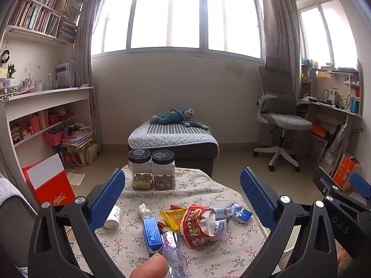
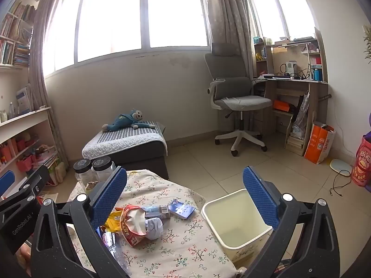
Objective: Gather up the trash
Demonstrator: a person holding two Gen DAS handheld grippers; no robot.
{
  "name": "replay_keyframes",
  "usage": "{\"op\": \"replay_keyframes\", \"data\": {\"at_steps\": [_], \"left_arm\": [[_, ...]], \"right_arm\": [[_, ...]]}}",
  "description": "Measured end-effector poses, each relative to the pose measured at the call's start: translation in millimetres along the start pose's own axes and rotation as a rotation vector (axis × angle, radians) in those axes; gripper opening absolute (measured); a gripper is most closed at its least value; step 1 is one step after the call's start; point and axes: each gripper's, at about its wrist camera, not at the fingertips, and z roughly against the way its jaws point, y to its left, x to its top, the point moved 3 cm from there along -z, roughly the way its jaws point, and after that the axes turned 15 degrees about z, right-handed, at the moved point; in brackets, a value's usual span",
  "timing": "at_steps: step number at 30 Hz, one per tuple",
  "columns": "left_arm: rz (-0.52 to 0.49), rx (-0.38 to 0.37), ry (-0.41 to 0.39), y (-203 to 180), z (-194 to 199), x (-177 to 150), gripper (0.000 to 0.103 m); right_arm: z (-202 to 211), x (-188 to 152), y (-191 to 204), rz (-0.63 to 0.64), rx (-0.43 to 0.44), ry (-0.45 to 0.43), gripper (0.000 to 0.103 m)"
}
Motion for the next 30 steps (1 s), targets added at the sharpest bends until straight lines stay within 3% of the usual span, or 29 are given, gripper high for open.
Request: {"op": "replay_keyframes", "data": {"at_steps": [30], "left_arm": [[0.020, 0.006, 0.033, 3.6, -5.6, -5.9, 0.097]], "right_arm": [[-1.3, -2.9, -0.1, 0.009, 0.000, -0.004, 0.096]]}}
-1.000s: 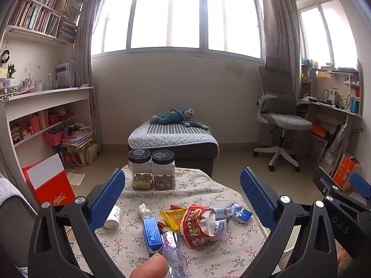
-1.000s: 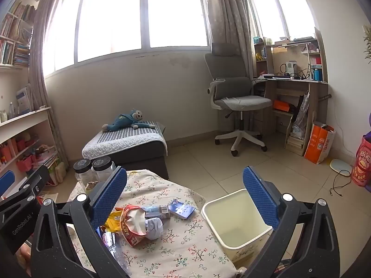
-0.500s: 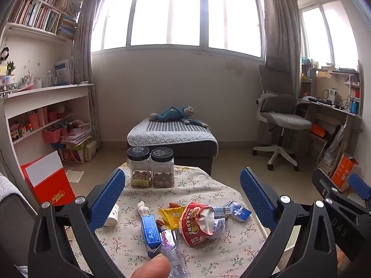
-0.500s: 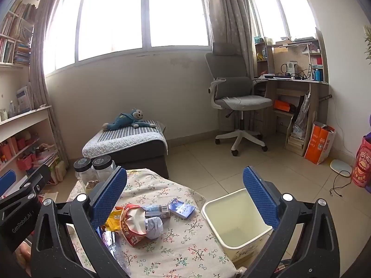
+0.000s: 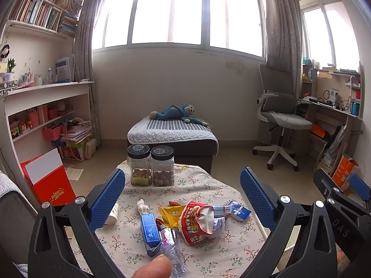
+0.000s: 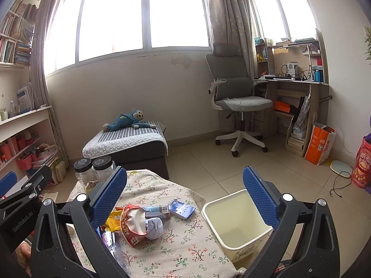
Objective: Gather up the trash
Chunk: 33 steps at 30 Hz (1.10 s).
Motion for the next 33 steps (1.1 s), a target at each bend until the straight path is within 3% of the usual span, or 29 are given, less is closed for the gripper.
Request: {"op": "replay_keyframes", "data": {"at_steps": [33], "left_arm": [[0.008, 0.005, 0.017, 4.3, -1.0, -4.0, 0.097]], "right_arm": [[0.7, -4.8, 1.1, 0.001, 0.001, -0.001, 0.096]]}}
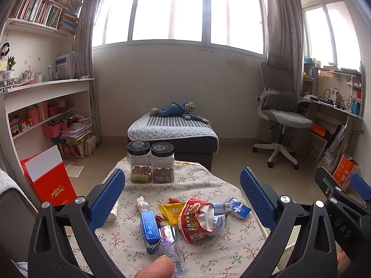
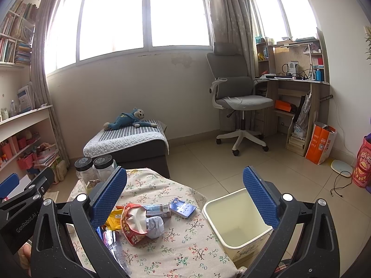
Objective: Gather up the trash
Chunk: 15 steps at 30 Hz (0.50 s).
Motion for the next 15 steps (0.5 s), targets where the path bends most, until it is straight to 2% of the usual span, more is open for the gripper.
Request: {"op": "replay_keyframes", "data": {"at_steps": [15], "left_arm": [[0.008, 0.011, 0.004, 1.5, -3.1, 3.5, 0.097]], "right_arm": [[-0.7, -0.5, 1.3, 0.001, 0.002, 0.003, 0.096]]}}
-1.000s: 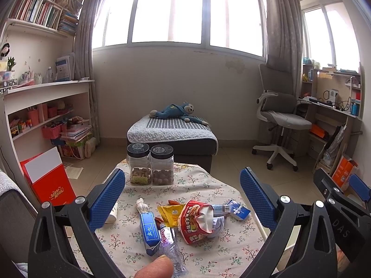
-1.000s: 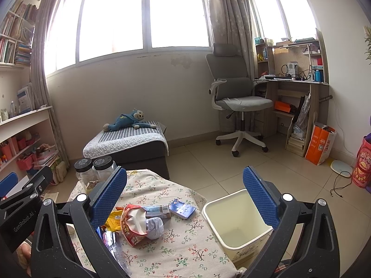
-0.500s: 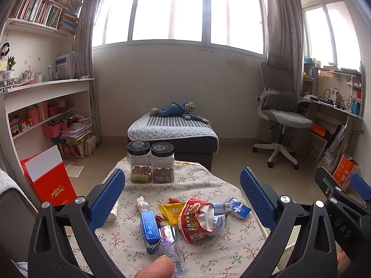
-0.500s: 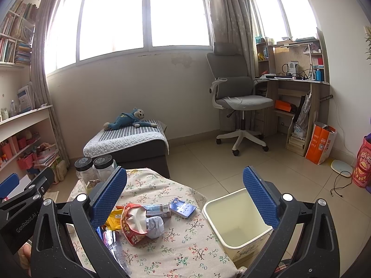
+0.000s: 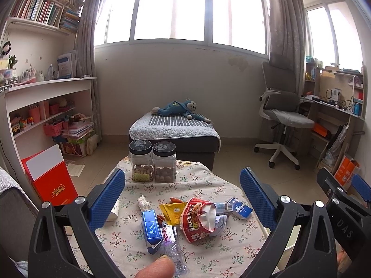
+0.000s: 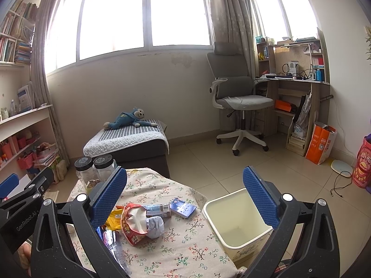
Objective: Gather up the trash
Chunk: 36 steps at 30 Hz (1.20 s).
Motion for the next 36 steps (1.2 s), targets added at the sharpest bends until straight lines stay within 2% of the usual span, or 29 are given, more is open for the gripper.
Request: {"op": "replay_keyframes", "data": {"at_steps": [15, 20, 23, 27, 30, 32, 36], "left_arm": [[-0.002, 0.009, 0.016, 1, -3, -1, 0.097], [0.006, 0.022, 0.035, 4, -11, -1, 0.097], [0.023, 0.060, 0.076, 11, -29, -2, 0.097], [0.058, 0.176, 0.163, 45, -83, 0, 0.097], [0.083, 0.281, 0.271, 89, -141, 3, 0.096], [0.115, 0.333, 0.396, 128, -182, 0, 0.096], [0.309, 0.420, 0.675, 220, -248, -25, 0.096]], "right_arm": [[-3, -2, 2, 0.001, 0.002, 0.004, 0.096], [-19, -8, 12, 0.004, 0.017, 0.032, 0.096], [-35, -10, 14, 0.003, 0.064, 0.080, 0.096], [-79, -13, 21, -0.003, 0.204, 0.203, 0.096], [-123, -21, 31, 0.047, 0.253, 0.301, 0.096], [-152, -30, 38, 0.081, 0.306, 0.364, 0.096], [-199, -49, 59, 0.135, 0.474, 0.458, 0.096]]}}
